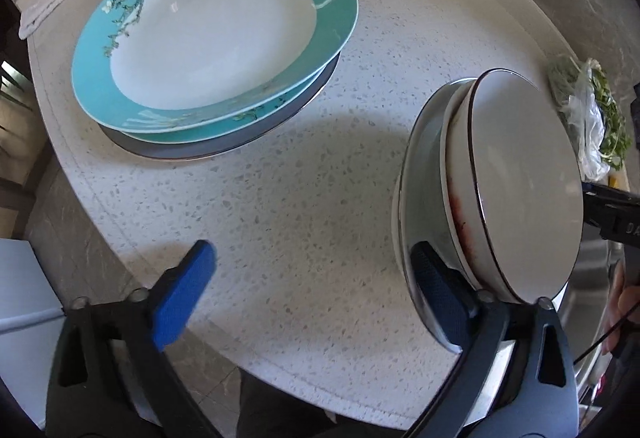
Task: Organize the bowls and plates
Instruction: 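Lift the deep plate with nested bowls using both tools toward the teal stack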
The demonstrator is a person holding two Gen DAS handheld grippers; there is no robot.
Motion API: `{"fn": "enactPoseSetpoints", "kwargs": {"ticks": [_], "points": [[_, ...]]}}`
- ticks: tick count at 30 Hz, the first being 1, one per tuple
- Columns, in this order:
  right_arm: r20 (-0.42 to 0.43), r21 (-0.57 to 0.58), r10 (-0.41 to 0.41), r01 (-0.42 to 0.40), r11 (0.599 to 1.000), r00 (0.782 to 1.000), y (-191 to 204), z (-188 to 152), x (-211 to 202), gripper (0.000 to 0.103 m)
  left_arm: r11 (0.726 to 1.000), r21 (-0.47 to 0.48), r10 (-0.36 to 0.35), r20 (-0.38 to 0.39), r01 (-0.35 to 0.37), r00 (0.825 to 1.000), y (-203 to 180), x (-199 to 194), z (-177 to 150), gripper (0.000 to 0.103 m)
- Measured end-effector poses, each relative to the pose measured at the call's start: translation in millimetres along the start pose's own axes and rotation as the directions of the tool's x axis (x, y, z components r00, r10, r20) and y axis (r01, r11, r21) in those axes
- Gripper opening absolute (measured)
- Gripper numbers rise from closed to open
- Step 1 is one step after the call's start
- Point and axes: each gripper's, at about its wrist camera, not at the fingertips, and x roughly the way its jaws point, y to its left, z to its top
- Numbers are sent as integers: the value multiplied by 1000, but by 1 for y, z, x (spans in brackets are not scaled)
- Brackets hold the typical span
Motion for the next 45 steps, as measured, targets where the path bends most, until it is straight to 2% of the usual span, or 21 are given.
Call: {"fn": "enactPoseSetpoints", "kwargs": {"ticks": [3,4,5,9,12,14,20,26,36,45], "points": [[-10,-20,22,-22,1000,1000,3,-1,9,58,999,-10,-49,31,49,998,-4,3,0,71],[-17,-28,33,-34,999,999,6,-1,13,53,998,-11,-69,37,69,997,-6,4,0,59],[-22,-32,47,-48,998,999,8,-2,16,49,996,-11,-91,39,92,995,-8,6,0,53],[-19,-35,61,-61,998,998,13,-3,20,46,991,-8,-134,26,134,991,-17,10,-2,41],[-15,-43,81,-82,996,997,16,-2,21,32,986,-12,-169,14,169,986,-27,15,0,37],[-14,-60,94,-95,994,995,20,-2,21,22,981,-9,-194,12,195,981,-30,20,1,29],[1,-102,61,-61,993,998,32,-3,23,19,983,66,-176,38,174,984,-44,19,13,12],[19,-107,44,-41,993,999,36,-5,23,19,981,96,-170,39,166,985,-53,21,19,11],[31,-101,40,-36,994,999,41,-10,21,19,982,73,-176,35,173,984,-39,12,11,10],[59,-128,46,-38,991,997,62,-8,4,19,984,54,-170,63,167,983,-20,-23,5,10]]}}
